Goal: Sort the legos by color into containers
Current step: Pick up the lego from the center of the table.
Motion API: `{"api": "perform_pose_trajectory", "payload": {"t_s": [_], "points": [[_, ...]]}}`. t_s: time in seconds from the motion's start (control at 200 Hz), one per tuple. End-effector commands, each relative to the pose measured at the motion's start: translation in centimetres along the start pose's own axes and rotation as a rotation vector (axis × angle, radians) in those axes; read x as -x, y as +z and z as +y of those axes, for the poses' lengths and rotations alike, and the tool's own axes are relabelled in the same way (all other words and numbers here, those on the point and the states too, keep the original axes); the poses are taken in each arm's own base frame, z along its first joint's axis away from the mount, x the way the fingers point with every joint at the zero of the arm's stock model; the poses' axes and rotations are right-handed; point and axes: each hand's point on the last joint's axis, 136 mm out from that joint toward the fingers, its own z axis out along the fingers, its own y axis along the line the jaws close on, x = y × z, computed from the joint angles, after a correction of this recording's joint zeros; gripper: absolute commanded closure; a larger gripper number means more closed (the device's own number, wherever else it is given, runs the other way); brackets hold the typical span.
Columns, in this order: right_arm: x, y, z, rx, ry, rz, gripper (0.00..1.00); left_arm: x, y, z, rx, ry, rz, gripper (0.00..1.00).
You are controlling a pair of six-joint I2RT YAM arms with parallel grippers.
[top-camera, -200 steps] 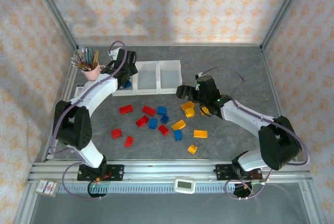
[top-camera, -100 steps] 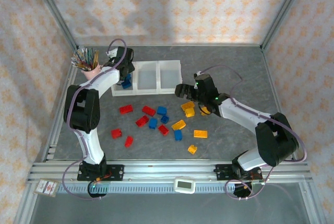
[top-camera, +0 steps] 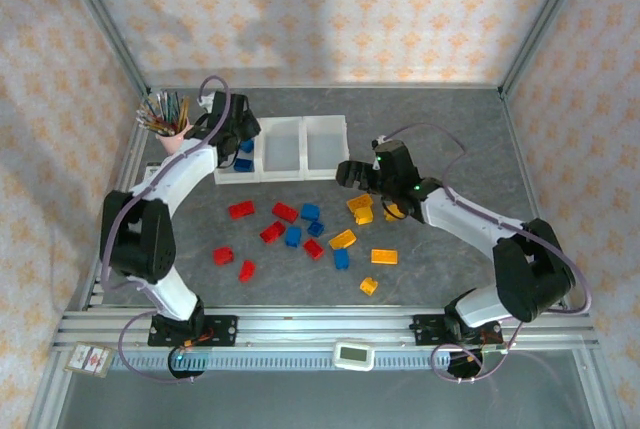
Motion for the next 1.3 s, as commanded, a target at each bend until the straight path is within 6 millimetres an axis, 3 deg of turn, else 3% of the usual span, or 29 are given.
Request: {"api": "perform_pose_trajectory", "payload": {"t_s": [0.0,0.315,0.546,0.731,0.956,1.291], "points": [[-0.4,-1.1,-1.0,-0.019,-0.009,0.002,0.00,-3.2,-2.7,-2.6,-0.087,0.069,0.052,0.28],[-3.4,-2.4,-5.4,-0.057,0.058,0.038,0.00,-15.0,-7.6,-5.7,-0.178,0.244,0.206,0.27],[-5.2,-2.7,-6.7,-0.077,0.039,0.070,0.00,-21.3,-8.3,-6.5,-0.142,0.386,0.298,0.27],[-5.6,-2.5,-6.9,-0.074,0.047,0.073,0.00,-23.7,-6.6,-7.2,-0.138,0.473,0.343,0.27],[-5.5,-2.6,-7.0,-0.082,0.039,0.066,0.00,-25.0,-4.5,-8.2,-0.111,0.560,0.373,0.27],[-5.5,-2.4,-7.1,-0.085,0.035,0.063,0.00,-26.6,-2.6,-7.6,-0.066,0.596,0.405,0.36]]}}
